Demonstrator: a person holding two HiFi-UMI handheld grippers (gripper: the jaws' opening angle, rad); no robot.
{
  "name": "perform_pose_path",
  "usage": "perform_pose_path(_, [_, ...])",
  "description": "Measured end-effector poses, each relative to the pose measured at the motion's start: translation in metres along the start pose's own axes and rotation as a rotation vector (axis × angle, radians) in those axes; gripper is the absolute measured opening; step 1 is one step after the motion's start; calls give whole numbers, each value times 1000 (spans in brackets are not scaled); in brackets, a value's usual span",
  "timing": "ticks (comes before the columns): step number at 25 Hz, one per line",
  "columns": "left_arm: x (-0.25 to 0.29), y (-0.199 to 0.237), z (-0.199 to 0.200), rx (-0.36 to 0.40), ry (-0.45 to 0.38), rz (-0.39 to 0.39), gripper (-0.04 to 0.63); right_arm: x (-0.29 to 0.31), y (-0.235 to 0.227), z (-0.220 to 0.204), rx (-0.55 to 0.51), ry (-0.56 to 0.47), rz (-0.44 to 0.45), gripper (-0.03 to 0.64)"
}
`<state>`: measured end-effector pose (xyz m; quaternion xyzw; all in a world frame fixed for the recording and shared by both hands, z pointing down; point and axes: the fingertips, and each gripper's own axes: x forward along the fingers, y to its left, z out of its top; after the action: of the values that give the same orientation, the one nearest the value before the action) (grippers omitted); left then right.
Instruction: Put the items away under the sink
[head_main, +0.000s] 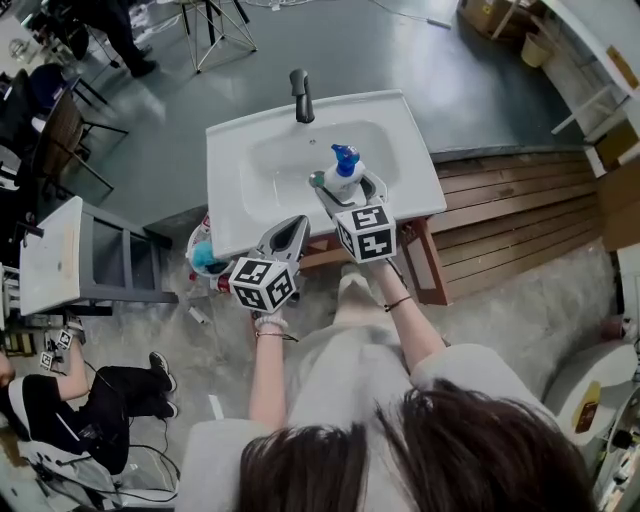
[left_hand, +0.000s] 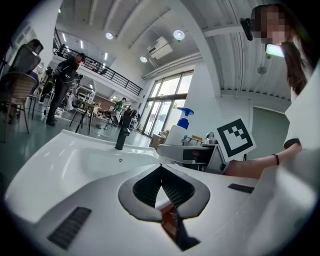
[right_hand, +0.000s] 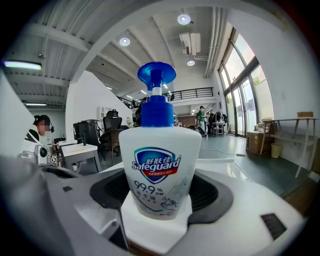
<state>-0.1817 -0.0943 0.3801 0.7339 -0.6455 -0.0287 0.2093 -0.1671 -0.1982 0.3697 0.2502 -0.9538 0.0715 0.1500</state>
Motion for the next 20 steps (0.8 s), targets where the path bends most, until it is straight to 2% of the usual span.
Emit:
perform_pose_path(8, [-27, -19, -14, 2, -7, -1, -3, -41, 28, -3, -3, -33, 21, 359])
perform_pose_path(20, [-20, -50, -27, 22, 10, -17, -3, -79, 26, -23, 20, -27, 41, 359])
